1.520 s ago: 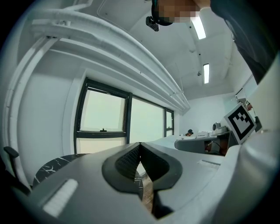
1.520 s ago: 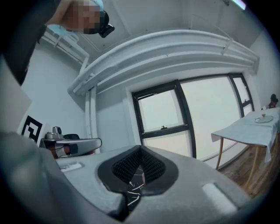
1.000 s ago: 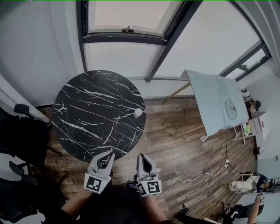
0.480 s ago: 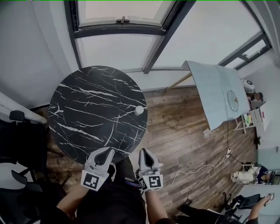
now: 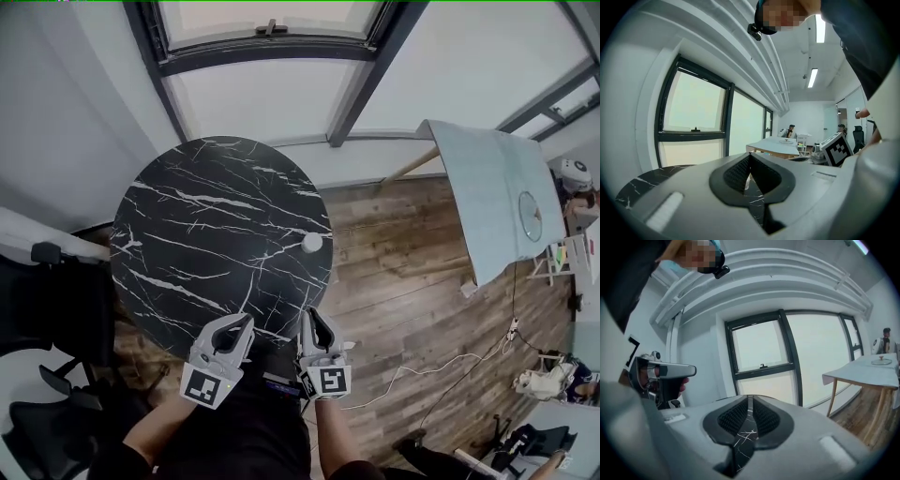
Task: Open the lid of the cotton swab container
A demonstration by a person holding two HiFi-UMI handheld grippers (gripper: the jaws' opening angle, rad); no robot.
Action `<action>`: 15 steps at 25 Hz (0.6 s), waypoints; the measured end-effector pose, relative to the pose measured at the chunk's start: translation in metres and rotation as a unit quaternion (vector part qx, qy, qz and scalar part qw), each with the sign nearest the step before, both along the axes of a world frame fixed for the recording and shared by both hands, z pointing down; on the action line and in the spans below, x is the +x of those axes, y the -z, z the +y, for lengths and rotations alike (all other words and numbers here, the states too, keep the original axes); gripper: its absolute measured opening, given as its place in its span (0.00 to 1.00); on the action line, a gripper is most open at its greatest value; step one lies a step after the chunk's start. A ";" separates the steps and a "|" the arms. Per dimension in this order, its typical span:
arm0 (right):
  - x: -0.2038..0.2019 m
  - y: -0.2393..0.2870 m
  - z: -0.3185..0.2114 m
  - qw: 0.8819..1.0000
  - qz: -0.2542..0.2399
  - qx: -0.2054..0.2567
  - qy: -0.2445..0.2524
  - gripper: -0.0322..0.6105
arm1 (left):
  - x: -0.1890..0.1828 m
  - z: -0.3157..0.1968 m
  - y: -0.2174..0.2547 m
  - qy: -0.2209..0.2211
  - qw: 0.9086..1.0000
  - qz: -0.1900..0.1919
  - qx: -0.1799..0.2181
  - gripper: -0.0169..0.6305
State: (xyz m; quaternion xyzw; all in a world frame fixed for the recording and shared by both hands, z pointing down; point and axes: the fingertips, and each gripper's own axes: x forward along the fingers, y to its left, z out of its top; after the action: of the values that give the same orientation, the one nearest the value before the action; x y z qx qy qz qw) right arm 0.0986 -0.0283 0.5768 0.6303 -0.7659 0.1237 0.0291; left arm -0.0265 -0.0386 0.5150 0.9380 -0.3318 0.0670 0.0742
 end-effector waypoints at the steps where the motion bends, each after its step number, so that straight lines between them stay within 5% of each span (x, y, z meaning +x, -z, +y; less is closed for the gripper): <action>1: 0.002 -0.004 -0.006 1.000 0.004 -0.003 0.002 0.10 | 0.003 -0.005 -0.003 0.001 1.000 0.001 -0.007 0.03; 5: 0.009 -0.031 -0.021 1.000 0.011 -0.025 0.005 0.11 | 0.017 -0.022 -0.019 -0.008 1.000 -0.007 -0.019 0.03; 9: 0.016 -0.060 -0.034 0.999 0.012 -0.046 0.013 0.16 | 0.035 -0.037 -0.021 -0.034 0.999 -0.024 0.031 0.03; 15: 0.027 -0.101 -0.050 0.997 0.008 -0.072 0.012 0.18 | 0.056 -0.039 -0.042 -0.036 0.999 -0.019 0.009 0.03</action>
State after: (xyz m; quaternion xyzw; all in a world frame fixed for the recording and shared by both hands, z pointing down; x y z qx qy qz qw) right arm 0.1261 -0.0782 0.6780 0.6180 -0.7624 0.1733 0.0822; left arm 0.0296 -0.0776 0.5567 0.9485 -0.3000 0.0841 0.0574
